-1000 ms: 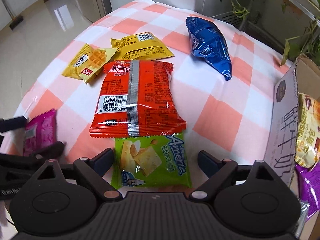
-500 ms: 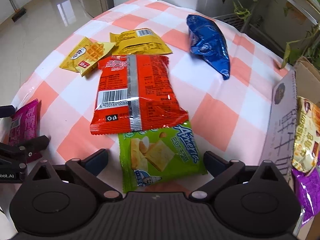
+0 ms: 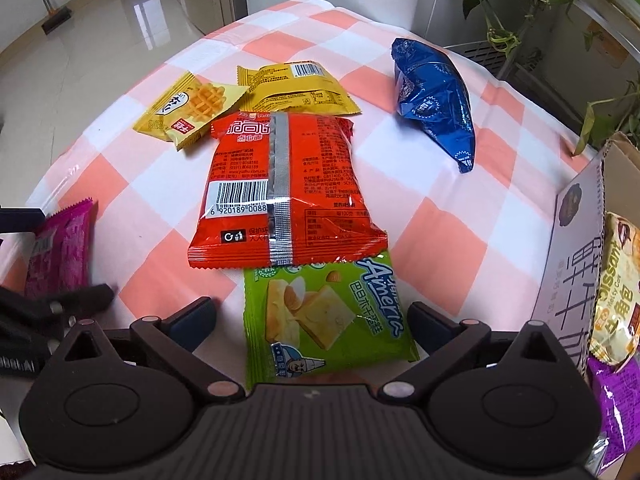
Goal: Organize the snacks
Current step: 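Close the right tool on the green Ameria bag while the left closes on the pink bag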
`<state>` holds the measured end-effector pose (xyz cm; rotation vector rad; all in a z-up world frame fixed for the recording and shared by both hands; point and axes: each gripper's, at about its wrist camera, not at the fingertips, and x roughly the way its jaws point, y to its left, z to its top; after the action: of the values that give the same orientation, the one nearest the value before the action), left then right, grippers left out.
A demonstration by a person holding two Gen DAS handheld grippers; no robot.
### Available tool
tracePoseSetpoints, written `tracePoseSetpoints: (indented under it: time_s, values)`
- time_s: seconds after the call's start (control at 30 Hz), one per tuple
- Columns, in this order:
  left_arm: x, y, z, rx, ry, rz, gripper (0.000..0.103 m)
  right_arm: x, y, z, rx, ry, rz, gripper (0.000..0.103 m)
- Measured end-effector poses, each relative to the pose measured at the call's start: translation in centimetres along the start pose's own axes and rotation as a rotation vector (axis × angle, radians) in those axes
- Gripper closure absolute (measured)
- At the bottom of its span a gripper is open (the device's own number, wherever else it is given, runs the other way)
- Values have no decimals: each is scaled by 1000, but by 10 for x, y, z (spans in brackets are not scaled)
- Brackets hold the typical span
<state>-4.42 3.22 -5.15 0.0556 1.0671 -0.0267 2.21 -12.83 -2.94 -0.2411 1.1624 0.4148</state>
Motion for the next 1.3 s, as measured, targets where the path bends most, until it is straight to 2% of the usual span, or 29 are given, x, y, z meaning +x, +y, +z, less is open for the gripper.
tracePoseSetpoints:
  time_s: [0.5,0.63,0.73,0.8,0.83,1.0,1.07,1.3]
  values:
    - [1,-2,1,5,-10,-15,1,3,0,6,-74,18,32,0]
    - [-1,0,0,4,-23,-21,6,1,-1,5,-82,10,40,6]
    - [-4,1,0,-2,-43,-26,17,-3,-1,4,-97,-5,43,15]
    - [-6,1,1,-4,-57,-28,30,-6,-3,4,-100,-16,43,22]
    - [-6,0,2,1,-63,-26,33,-7,-4,3,-101,-19,43,25]
    - [-10,-4,3,14,-79,-26,57,-11,-2,0,-117,-31,33,34]
    - [-10,-5,4,18,-82,-19,60,-13,-1,0,-118,-36,26,37]
    - [-16,-9,5,41,-110,-1,73,-22,0,-6,-122,-43,30,39]
